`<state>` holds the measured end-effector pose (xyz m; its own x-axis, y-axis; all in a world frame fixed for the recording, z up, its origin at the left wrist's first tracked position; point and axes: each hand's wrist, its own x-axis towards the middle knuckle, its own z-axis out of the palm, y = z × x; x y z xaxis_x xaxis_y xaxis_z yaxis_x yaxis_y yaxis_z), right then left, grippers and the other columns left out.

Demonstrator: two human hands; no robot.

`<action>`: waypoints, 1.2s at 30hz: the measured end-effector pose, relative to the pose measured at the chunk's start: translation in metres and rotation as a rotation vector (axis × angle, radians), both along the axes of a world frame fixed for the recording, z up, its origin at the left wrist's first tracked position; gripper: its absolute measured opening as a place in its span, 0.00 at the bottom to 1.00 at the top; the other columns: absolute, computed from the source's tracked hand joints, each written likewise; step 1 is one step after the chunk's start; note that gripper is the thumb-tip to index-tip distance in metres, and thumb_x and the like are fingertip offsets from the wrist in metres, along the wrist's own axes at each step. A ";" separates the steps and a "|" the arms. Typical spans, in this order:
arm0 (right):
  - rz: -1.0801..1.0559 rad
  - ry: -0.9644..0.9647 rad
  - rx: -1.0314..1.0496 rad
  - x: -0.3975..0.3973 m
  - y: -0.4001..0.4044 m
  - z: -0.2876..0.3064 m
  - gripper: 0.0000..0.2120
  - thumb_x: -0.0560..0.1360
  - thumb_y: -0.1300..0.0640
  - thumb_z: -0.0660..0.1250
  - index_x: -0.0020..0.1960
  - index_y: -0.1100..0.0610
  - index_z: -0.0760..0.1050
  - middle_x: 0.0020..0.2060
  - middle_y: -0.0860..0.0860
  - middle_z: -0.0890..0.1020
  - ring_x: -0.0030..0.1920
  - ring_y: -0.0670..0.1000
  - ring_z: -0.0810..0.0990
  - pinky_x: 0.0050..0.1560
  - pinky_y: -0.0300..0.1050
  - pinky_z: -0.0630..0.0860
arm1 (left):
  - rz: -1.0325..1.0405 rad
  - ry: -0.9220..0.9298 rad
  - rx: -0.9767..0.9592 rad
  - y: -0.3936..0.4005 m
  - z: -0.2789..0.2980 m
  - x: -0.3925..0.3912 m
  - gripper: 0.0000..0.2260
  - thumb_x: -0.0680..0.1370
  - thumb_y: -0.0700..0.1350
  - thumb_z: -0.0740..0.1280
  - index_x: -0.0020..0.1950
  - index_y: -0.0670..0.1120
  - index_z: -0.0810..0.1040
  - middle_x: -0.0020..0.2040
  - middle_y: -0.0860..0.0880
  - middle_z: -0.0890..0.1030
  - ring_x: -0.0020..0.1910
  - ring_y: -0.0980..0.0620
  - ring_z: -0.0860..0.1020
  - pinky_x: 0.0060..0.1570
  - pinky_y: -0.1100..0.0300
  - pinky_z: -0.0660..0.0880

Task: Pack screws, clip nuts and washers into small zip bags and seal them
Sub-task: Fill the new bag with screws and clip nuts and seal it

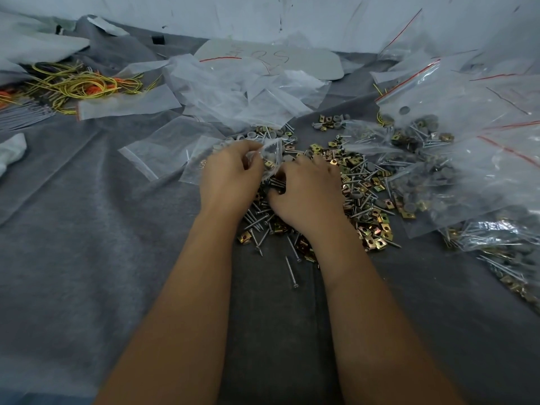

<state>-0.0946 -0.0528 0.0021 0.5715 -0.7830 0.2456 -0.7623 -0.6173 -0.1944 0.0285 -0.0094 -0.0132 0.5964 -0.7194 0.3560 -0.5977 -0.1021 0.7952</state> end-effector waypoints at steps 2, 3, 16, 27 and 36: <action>-0.009 0.010 0.006 0.000 0.000 0.000 0.17 0.74 0.44 0.64 0.58 0.53 0.76 0.57 0.52 0.76 0.66 0.57 0.67 0.64 0.57 0.61 | -0.010 -0.005 0.022 0.000 0.000 -0.001 0.11 0.79 0.48 0.64 0.59 0.54 0.81 0.29 0.66 0.75 0.28 0.64 0.72 0.30 0.60 0.64; -0.007 0.007 0.010 0.000 -0.001 0.000 0.16 0.74 0.45 0.65 0.57 0.53 0.75 0.57 0.52 0.76 0.65 0.57 0.67 0.64 0.57 0.61 | -0.012 0.001 0.029 0.000 0.000 -0.001 0.11 0.78 0.49 0.64 0.59 0.55 0.81 0.29 0.67 0.75 0.28 0.63 0.72 0.31 0.59 0.65; 0.007 -0.300 -0.063 -0.003 -0.001 0.002 0.05 0.79 0.57 0.62 0.52 0.56 0.74 0.44 0.52 0.80 0.46 0.54 0.76 0.50 0.52 0.73 | 0.059 0.210 -0.062 -0.001 -0.001 0.000 0.10 0.77 0.50 0.65 0.54 0.58 0.82 0.28 0.56 0.74 0.25 0.60 0.69 0.31 0.60 0.66; 0.164 -0.713 0.136 0.005 0.000 0.004 0.11 0.77 0.64 0.67 0.58 0.58 0.80 0.49 0.52 0.79 0.51 0.50 0.77 0.52 0.43 0.75 | -0.033 0.171 -0.042 0.003 0.002 -0.003 0.10 0.75 0.50 0.63 0.52 0.59 0.81 0.27 0.57 0.74 0.24 0.61 0.68 0.31 0.59 0.66; -0.020 -0.638 0.124 -0.001 -0.005 0.004 0.12 0.76 0.65 0.63 0.53 0.54 0.80 0.50 0.48 0.81 0.49 0.46 0.77 0.51 0.42 0.76 | 0.048 0.276 -0.137 0.002 0.004 -0.004 0.08 0.73 0.49 0.62 0.44 0.62 0.79 0.28 0.55 0.76 0.25 0.60 0.69 0.30 0.58 0.68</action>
<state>-0.0959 -0.0582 0.0059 0.3282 -0.8362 0.4393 -0.4842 -0.5483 -0.6819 0.0249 -0.0076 -0.0096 0.7161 -0.6446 0.2676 -0.3544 -0.0056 0.9351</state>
